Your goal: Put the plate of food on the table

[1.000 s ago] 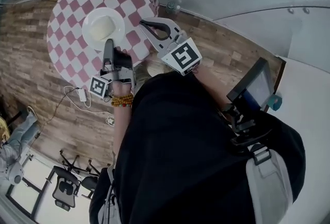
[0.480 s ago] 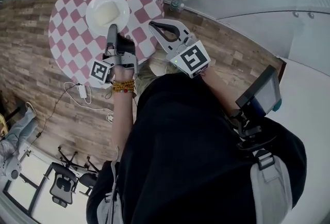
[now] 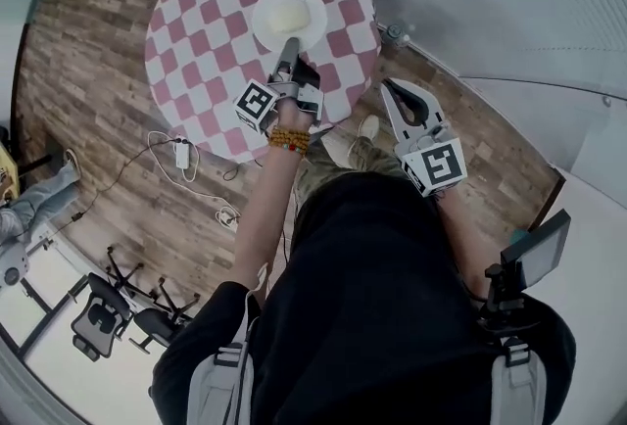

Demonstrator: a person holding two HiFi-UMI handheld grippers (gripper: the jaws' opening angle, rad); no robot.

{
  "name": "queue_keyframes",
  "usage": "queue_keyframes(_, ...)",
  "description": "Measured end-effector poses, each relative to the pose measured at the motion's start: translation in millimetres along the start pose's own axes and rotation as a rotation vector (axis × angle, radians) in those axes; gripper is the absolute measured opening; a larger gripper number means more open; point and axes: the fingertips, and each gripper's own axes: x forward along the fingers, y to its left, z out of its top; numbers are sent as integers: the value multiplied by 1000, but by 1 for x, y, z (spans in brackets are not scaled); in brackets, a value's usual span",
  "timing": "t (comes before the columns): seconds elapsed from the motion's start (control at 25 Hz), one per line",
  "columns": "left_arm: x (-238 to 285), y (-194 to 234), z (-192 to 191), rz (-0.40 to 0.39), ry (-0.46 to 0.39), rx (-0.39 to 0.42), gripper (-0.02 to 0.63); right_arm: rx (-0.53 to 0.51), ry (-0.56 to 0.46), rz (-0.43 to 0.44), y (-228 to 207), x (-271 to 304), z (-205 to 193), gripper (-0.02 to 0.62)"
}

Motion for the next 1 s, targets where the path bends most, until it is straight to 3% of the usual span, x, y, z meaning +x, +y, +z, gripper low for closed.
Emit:
queue_keyframes(0.36,21,78,-4,170,40,-47,28,56,39,-45,0,-10,-27,12)
queue_keyframes(1.0,40,159,-12,315,-21,-152,31,162,107,-141,-18,-41,-83,12)
